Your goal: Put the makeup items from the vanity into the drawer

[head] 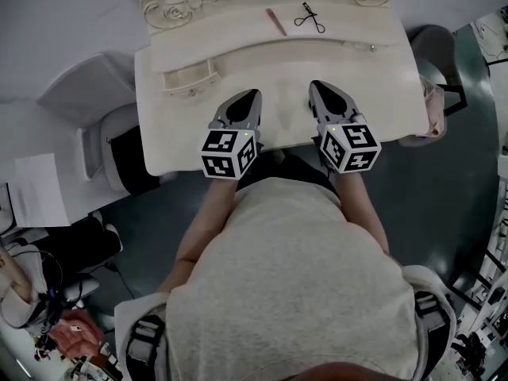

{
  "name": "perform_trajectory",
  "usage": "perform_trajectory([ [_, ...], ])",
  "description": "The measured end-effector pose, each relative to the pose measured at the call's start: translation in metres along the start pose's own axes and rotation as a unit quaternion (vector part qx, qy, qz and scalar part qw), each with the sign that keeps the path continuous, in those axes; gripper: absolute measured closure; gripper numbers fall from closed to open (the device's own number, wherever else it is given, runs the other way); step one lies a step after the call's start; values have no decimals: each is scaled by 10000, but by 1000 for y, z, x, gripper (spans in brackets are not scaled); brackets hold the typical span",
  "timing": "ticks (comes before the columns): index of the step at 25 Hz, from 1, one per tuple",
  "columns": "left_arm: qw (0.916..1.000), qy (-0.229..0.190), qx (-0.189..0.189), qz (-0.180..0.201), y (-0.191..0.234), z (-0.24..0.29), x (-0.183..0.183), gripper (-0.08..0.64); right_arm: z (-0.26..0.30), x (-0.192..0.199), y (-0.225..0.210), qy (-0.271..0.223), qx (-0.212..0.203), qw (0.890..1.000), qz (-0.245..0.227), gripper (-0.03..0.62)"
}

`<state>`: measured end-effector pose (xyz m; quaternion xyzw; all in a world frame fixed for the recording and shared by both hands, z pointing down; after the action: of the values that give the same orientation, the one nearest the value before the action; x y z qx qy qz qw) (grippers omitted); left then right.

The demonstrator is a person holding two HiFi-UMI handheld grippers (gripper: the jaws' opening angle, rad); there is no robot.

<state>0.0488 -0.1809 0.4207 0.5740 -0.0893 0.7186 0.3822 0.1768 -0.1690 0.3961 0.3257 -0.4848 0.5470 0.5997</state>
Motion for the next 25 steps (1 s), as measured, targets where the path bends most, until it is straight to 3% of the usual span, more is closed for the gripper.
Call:
perform_trajectory([
  [6, 9994, 259, 214, 4, 10, 8, 3, 551, 4, 7, -5, 138, 248, 9994, 183, 583],
  [16, 9943, 511, 930, -71, 0, 39, 9, 551, -2, 24, -28, 368, 907, 9948, 265, 577],
  [19, 9919, 659, 1084, -75, -7, 48, 17, 551, -5, 37, -38, 493, 1120, 9918, 380, 457],
  [25, 9864, 985, 1317, -57, -15, 64, 34, 551, -2, 69, -46, 990, 1208, 9869, 401, 409],
])
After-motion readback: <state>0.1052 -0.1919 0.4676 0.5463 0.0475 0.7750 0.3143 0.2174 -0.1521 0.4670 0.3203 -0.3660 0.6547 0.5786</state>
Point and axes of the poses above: the fingertips, and each gripper's own axes: z forward along the fingers, y to its left, x out of its underside, the point moved 1 cm from there along -z, backward along the fingers, and after that the axes turned 7 degrees about x, right-handed, at the moved point
